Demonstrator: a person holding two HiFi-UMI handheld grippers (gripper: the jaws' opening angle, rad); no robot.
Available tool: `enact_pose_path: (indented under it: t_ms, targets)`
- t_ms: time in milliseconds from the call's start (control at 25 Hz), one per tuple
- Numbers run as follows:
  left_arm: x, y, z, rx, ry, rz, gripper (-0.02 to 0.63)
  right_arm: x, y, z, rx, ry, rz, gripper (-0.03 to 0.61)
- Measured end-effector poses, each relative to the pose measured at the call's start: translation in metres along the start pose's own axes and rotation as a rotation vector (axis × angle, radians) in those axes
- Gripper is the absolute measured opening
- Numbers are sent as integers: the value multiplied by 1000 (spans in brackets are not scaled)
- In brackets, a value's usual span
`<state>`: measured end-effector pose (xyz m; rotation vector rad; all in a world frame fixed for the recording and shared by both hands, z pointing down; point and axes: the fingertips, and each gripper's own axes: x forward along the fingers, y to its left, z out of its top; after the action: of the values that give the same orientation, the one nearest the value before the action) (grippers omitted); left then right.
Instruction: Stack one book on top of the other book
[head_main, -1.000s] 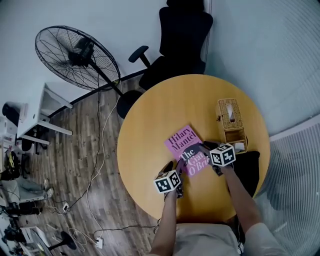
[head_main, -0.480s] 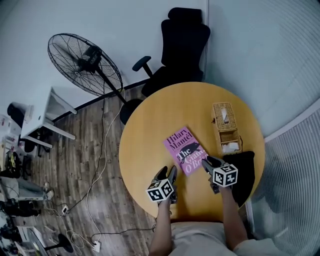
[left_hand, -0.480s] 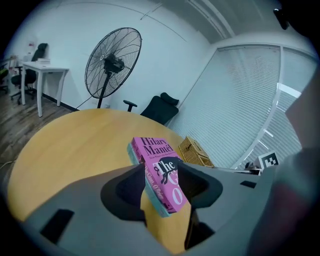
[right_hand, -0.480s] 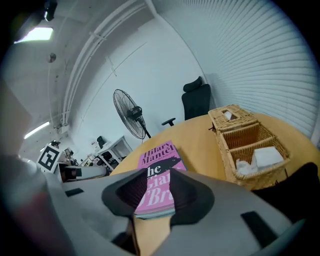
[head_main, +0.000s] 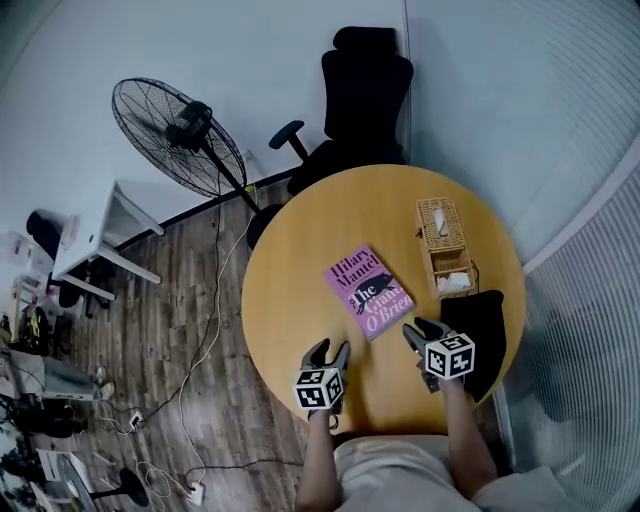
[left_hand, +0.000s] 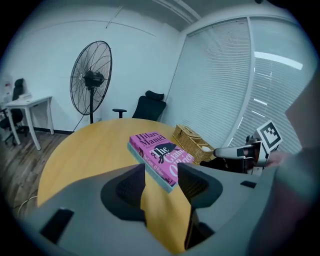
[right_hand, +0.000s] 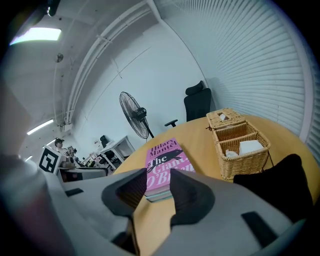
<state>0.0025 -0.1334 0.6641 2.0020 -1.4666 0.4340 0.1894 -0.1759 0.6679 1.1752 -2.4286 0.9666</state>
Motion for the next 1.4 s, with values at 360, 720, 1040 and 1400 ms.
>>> enact_pose_path:
  t_ms: [360,720,1040,1400]
  targets:
    - [-14,-19,-11,23,-32,-9,218,-15,16,-14,-57,-4,35,153]
    - [-22,-23,-4,51,-50,-15,218,-22,24,-11,-104,-14,25,158]
    - [-19,-28,-10,42,-52,-32,216,-30,18,-15,-131,-16,-2,158]
    - [-21,-19,-19,15,-41,10,159,-25,22,-25,-173,17,3,80]
